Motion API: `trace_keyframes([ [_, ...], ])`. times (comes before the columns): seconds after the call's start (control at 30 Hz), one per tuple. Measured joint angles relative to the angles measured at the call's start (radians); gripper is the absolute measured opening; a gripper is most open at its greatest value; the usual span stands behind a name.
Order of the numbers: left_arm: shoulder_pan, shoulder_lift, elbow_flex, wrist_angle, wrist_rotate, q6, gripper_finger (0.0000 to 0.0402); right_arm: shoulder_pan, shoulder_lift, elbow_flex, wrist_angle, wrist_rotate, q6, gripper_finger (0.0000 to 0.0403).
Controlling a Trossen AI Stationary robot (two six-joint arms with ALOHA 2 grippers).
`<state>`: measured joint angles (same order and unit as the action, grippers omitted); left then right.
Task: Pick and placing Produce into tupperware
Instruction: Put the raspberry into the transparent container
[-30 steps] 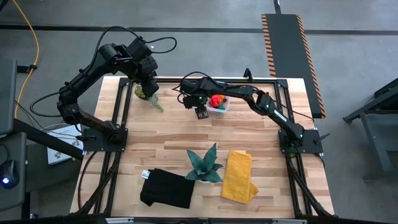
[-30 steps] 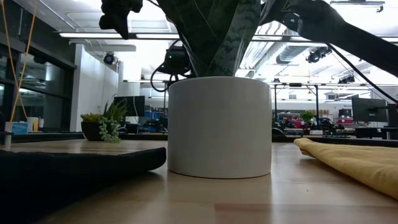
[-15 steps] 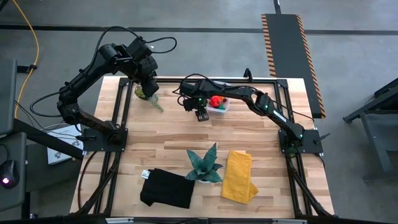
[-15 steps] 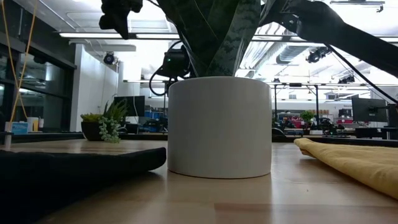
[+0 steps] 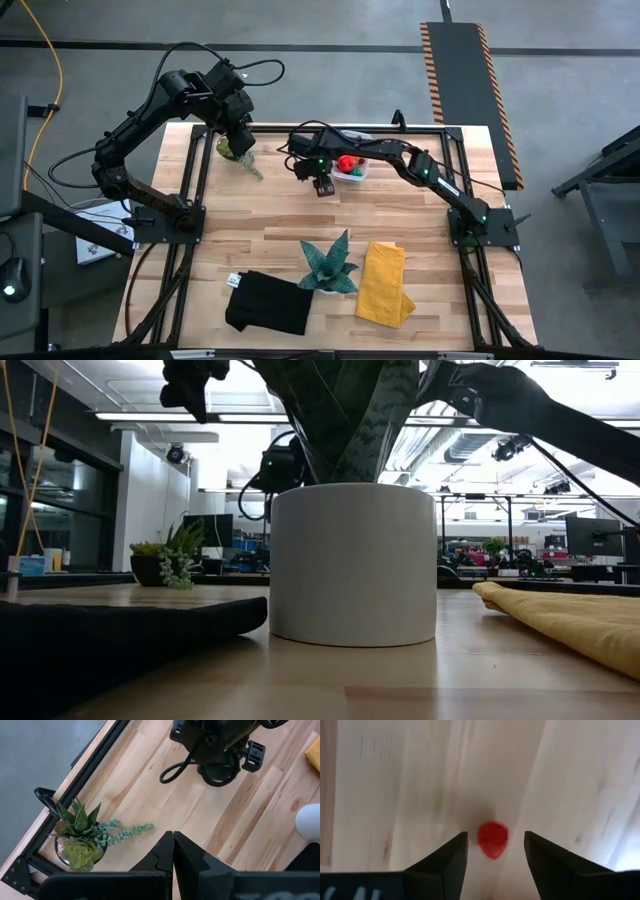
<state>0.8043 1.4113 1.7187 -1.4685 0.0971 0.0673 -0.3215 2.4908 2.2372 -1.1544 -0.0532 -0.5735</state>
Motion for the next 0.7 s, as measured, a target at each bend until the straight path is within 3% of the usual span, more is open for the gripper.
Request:
trace_keyframes([
  [0.7, 0.000, 0.000, 0.000, 0.000, 0.000, 0.007, 0.0000, -0.002, -0.001, 0.000, -0.017, 0.008, -0.007, 0.0185],
])
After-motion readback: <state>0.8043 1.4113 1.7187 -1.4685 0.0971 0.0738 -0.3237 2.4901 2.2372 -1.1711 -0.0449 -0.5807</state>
